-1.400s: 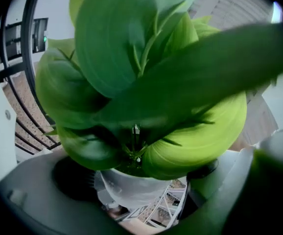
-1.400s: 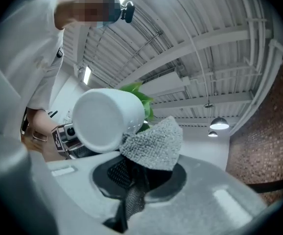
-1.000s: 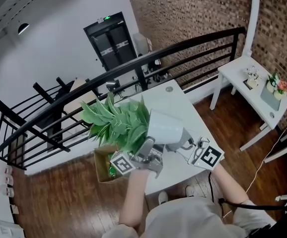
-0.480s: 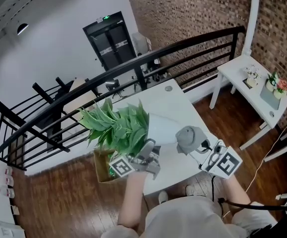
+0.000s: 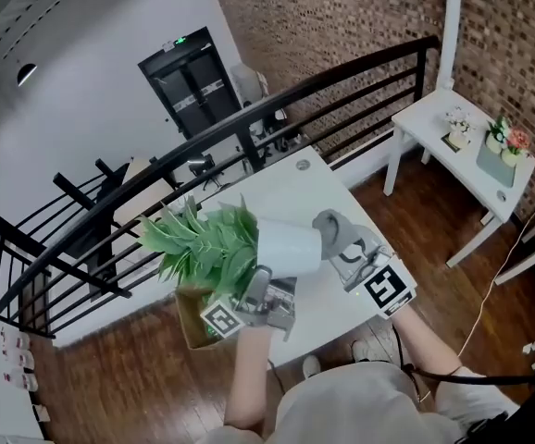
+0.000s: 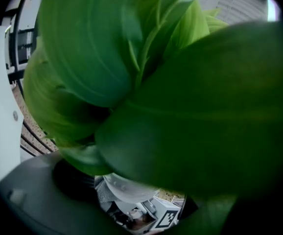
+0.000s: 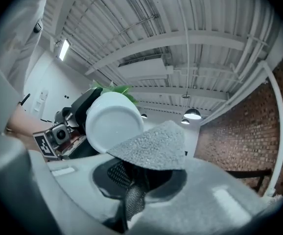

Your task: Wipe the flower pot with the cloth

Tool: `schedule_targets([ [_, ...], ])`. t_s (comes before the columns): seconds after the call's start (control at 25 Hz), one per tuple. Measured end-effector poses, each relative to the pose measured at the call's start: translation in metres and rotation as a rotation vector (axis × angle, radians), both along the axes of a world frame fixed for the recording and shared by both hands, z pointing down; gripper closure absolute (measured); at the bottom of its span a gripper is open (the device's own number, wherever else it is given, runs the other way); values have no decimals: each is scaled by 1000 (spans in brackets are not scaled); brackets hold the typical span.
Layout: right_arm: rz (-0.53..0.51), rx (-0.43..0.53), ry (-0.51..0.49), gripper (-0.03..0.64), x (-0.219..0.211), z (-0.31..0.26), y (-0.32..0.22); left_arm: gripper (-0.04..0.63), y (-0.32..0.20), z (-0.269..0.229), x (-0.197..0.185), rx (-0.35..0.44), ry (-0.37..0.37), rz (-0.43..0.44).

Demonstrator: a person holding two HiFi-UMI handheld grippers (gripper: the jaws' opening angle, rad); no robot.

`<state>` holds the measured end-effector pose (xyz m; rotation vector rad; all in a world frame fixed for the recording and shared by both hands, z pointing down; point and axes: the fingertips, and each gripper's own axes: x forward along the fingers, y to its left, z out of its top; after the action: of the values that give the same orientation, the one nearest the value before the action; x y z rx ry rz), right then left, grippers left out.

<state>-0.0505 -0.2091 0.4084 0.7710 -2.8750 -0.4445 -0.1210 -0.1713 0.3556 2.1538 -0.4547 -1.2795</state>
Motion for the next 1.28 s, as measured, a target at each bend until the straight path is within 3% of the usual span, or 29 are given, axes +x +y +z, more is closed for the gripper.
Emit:
schedule_targets([
  [0.16, -28, 26, 57, 601, -8, 3, 15, 44, -9, 6, -5, -26, -72, -93],
  [0.44, 33, 154, 217, 601, -17, 21, 29, 44, -16, 24, -11, -52, -204, -191],
  [0.52, 24, 143, 229, 601, -17, 28, 33, 43, -20, 31, -14, -65, -246, -219],
  [0.68, -16, 57, 163, 601, -11, 40, 42, 43, -26, 60, -24, -121, -322, -266],
  [1.0, 56, -119, 124, 601, 14, 84, 31, 43, -47, 151, -43, -280, -589, -342],
  [1.28, 92, -257, 166, 601, 21, 140, 45, 44, -55, 249, -44, -335, -1001, -393],
])
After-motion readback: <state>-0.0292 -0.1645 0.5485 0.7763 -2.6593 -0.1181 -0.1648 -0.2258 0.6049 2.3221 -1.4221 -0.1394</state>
